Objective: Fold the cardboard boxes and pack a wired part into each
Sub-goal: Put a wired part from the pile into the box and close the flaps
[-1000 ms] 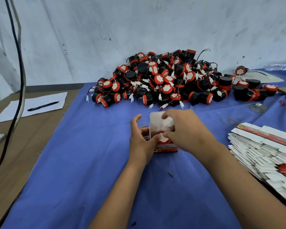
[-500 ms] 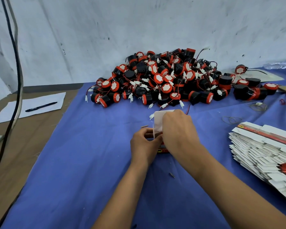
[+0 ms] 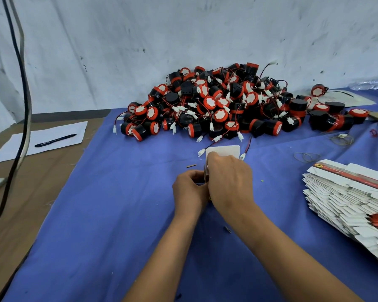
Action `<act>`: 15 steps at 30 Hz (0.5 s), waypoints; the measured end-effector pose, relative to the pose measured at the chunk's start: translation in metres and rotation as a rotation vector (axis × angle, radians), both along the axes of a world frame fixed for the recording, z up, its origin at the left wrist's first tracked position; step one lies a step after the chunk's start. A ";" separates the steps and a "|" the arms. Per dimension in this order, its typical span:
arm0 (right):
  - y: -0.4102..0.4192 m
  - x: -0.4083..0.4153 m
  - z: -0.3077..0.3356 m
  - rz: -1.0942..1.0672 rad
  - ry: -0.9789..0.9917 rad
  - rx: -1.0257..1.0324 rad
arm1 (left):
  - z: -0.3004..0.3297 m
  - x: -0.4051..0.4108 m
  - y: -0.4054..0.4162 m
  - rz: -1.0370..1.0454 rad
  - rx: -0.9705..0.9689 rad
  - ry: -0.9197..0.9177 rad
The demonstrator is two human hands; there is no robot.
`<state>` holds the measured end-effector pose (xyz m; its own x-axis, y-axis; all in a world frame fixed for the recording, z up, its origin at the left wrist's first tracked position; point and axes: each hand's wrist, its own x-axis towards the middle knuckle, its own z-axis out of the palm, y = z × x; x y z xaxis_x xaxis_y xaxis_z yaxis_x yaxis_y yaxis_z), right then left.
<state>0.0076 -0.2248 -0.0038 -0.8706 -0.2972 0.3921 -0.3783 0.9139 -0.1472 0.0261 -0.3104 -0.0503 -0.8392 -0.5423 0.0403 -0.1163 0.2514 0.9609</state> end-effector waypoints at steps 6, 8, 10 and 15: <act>0.007 -0.009 -0.002 0.109 -0.029 -0.064 | -0.003 0.000 0.000 -0.007 -0.018 0.027; 0.015 -0.014 0.002 0.189 -0.062 -0.058 | -0.003 0.001 0.000 0.000 -0.021 0.031; 0.022 -0.019 0.008 0.274 -0.130 -0.043 | -0.004 0.001 0.000 0.006 -0.034 0.033; 0.023 -0.023 0.023 0.353 -0.336 0.113 | -0.006 0.001 0.001 0.019 -0.131 0.039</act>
